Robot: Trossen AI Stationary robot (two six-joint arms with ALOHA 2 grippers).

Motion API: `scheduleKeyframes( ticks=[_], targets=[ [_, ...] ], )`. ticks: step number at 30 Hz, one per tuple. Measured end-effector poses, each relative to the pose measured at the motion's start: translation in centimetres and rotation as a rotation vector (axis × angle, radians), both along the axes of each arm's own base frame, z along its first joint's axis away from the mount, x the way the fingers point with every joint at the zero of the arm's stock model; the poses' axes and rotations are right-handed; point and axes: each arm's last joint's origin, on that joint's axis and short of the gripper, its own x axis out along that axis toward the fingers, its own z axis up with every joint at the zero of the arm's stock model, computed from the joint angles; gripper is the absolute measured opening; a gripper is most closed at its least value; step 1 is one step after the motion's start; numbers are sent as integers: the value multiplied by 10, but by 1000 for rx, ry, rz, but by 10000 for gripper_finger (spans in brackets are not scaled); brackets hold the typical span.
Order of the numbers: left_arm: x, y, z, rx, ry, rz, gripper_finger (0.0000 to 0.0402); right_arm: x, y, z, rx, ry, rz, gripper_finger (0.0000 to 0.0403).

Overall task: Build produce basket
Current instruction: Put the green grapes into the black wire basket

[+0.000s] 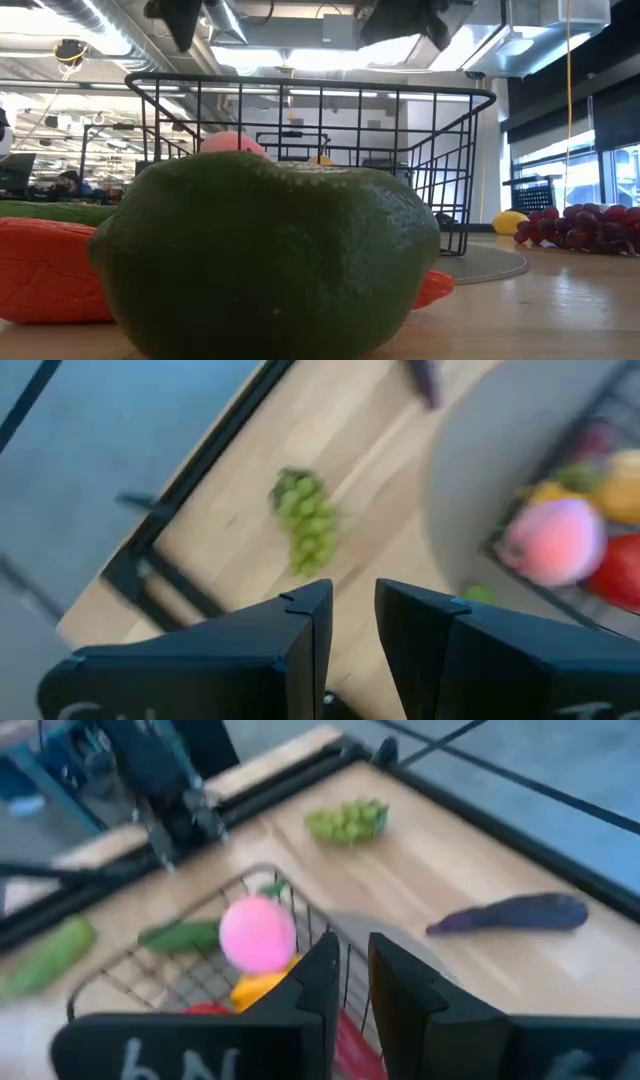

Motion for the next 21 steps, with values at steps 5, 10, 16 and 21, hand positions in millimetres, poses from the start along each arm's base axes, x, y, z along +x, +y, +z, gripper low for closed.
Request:
scheduleKeyframes(
  ticks=[5, 10, 16, 21],
  targets=[
    [0, 12, -28, -54, 107, 49, 69, -6, -17, 26, -13, -52, 11, 52],
    [2, 15, -62, -241, 142, 49, 69, -12, -39, 46, 25, -21, 8, 51],
    [4, 15, -93, -373, 171, 86, 69, -27, -62, 66, 21, 70, -1, 51],
    [11, 20, -107, -357, 118, 122, 69, -36, -82, 71, 67, 120, 34, 52]
  ],
)
